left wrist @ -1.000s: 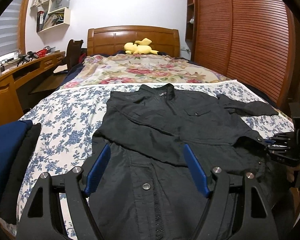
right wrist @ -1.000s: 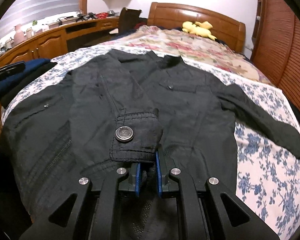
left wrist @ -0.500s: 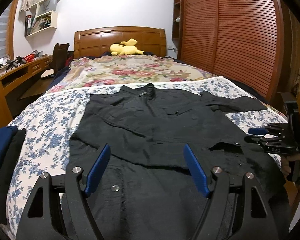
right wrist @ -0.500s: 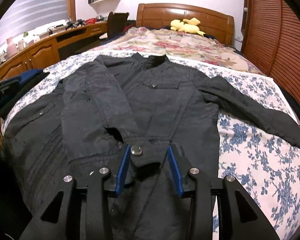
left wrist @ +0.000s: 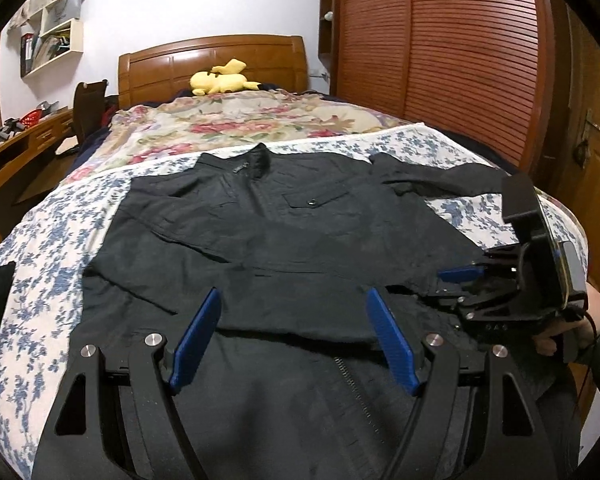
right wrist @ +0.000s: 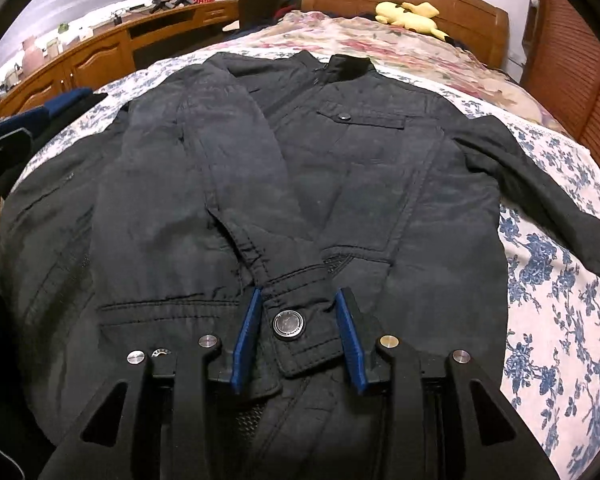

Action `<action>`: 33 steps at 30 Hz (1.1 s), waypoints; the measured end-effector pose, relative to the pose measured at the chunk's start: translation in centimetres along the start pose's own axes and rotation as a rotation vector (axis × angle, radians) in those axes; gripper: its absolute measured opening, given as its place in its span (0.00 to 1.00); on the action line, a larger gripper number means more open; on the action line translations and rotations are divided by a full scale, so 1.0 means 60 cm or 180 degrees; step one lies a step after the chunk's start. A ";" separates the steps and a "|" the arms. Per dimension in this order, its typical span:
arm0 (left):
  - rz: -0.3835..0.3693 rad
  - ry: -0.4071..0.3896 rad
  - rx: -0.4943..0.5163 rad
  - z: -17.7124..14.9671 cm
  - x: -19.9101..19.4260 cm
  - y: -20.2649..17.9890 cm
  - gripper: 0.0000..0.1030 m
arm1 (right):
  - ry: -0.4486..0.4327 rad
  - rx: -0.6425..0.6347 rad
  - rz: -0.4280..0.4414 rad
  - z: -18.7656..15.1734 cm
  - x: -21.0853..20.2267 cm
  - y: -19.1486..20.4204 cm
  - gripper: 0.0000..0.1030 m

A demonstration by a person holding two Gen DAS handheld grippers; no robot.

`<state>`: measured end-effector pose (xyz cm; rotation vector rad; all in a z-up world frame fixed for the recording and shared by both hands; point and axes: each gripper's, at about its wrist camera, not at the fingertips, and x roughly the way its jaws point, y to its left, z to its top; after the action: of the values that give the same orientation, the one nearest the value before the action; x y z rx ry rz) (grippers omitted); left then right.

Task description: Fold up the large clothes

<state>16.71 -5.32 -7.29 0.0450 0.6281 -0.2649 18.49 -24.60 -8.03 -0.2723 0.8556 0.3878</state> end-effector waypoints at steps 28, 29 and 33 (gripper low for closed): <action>-0.0125 -0.0008 0.0026 0.004 0.031 -0.034 0.74 | -0.0382 0.0854 -0.0489 -0.043 -0.173 -0.222 0.52; -0.0126 -0.0008 0.0027 0.004 0.031 -0.034 0.74 | -0.0377 0.0888 -0.0525 -0.044 -0.173 -0.236 0.52; -0.0125 -0.0001 0.0029 0.004 0.031 -0.033 0.74 | -0.0355 0.1078 -0.0665 -0.040 -0.173 -0.303 0.52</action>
<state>17.76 -7.71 -8.10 0.0413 0.6279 -0.3056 18.65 -44.11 -0.05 -0.0245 0.7604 0.0592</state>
